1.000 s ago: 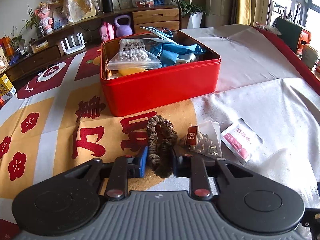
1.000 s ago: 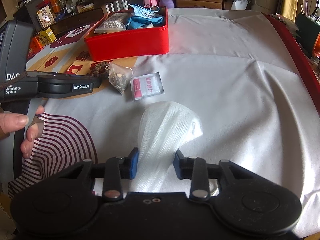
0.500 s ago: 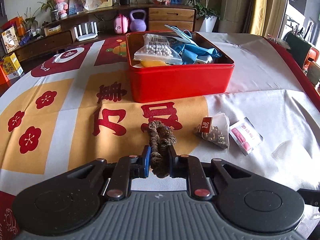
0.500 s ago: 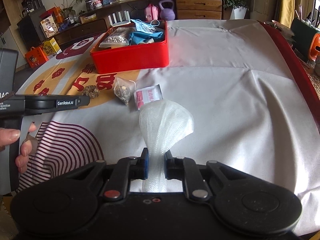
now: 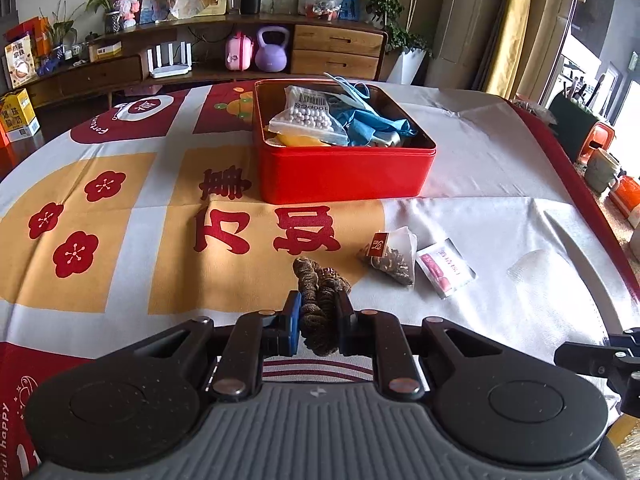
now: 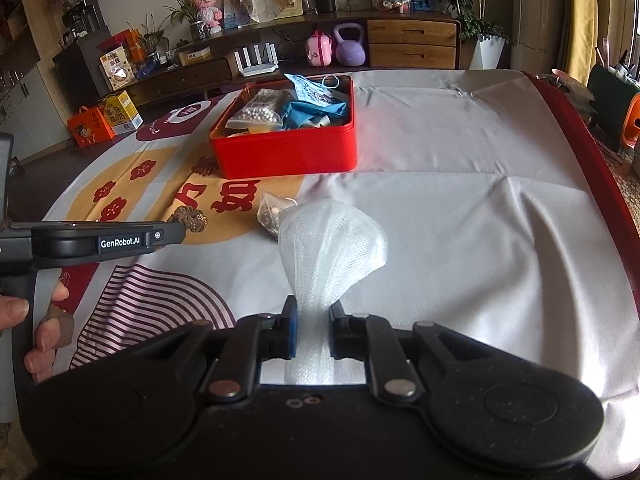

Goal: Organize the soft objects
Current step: 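Grasp the brown hair tie with the left gripper while the right gripper grasps the white mesh pad, then lift the hair tie and mesh pad and carry both over the red tin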

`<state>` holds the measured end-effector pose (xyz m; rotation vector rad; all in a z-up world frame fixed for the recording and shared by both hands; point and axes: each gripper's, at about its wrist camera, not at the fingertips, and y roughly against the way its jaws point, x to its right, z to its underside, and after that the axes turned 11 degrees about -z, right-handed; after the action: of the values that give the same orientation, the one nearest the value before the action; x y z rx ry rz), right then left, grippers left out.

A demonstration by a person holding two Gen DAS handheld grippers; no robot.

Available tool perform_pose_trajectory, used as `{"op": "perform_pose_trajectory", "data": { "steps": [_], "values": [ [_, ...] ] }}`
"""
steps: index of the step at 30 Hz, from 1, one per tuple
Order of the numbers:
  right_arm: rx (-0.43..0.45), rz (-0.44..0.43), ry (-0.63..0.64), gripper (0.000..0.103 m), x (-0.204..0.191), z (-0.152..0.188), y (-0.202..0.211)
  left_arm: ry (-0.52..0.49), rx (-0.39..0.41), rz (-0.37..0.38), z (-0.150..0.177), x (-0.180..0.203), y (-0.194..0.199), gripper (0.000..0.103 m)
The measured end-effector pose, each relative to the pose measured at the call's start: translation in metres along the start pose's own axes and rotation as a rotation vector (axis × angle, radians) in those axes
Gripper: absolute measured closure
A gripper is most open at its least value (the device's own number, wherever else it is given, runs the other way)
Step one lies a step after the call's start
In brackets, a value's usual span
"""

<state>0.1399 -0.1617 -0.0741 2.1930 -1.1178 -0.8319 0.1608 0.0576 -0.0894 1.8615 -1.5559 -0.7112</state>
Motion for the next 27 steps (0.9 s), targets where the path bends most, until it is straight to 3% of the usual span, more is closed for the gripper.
{"op": "perform_pose_trajectory", "data": {
  "steps": [14, 27],
  "values": [
    [0.069, -0.019, 0.042, 0.090, -0.005, -0.051, 0.015, 0.038, 0.057, 0.055, -0.034, 0.003, 0.038, 0.086],
    [0.112, -0.042, 0.101, 0.090, -0.008, -0.112, 0.001, 0.031, 0.107, 0.067, -0.076, 0.008, 0.034, 0.086]
  ]
}}
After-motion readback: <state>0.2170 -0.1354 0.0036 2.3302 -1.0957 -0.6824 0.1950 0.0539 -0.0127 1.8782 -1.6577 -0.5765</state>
